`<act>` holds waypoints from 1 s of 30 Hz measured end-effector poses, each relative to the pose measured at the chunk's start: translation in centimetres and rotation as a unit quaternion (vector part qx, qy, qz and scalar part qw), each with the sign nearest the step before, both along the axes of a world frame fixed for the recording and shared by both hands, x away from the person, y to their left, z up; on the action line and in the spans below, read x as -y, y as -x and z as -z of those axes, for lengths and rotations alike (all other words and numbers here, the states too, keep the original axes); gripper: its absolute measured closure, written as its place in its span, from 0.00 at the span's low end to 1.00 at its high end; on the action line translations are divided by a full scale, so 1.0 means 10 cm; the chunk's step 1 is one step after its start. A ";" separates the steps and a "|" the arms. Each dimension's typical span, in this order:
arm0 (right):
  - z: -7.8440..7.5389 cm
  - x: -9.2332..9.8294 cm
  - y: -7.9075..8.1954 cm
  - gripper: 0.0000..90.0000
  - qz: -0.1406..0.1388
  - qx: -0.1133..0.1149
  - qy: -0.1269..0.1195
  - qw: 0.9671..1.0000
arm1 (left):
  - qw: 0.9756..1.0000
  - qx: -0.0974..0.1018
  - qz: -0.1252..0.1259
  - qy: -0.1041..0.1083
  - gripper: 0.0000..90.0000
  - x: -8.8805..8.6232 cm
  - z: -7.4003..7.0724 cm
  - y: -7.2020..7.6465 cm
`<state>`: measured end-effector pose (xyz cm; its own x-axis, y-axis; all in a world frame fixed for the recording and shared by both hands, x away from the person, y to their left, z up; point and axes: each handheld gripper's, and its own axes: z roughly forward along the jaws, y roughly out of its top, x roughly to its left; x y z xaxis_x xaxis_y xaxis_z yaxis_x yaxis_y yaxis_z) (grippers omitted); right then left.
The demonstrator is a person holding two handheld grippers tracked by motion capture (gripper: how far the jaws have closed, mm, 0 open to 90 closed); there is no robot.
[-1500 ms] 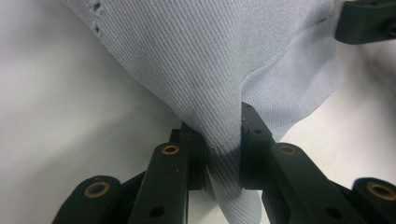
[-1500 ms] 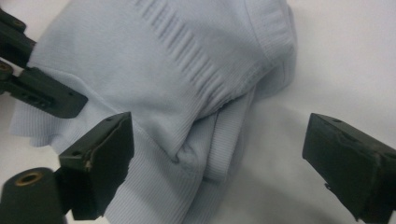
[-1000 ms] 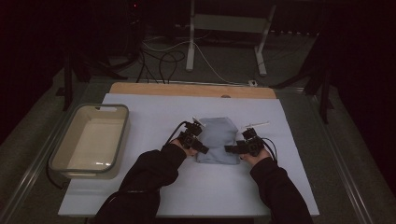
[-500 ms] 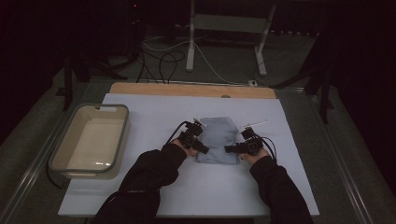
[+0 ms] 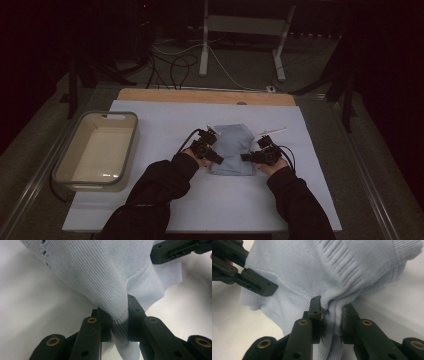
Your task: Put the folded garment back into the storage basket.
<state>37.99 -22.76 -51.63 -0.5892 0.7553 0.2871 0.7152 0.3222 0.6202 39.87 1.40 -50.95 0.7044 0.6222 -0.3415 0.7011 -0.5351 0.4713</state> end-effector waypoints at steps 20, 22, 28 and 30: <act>-0.27 -0.18 0.10 0.84 -0.015 0.025 -0.003 1.000 | 1.000 0.017 0.002 -0.005 0.87 -0.17 -0.26 0.08; -0.29 -0.20 0.11 0.84 -0.017 0.025 -0.002 1.000 | 1.000 0.019 0.004 -0.007 0.87 -0.19 -0.29 0.09; -0.33 -0.26 0.14 0.84 -0.020 0.030 -0.004 0.999 | 1.000 0.024 0.005 -0.010 0.87 -0.26 -0.35 0.13; -0.36 -0.28 0.15 0.84 -0.021 0.030 -0.007 0.999 | 1.000 0.026 0.005 -0.011 0.87 -0.29 -0.37 0.14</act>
<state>36.51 -19.92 -48.07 -0.6372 0.7252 0.2610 0.6624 0.3422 0.6664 38.52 4.29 -47.24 0.7274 0.6216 -0.2907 0.6703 -0.5529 0.4950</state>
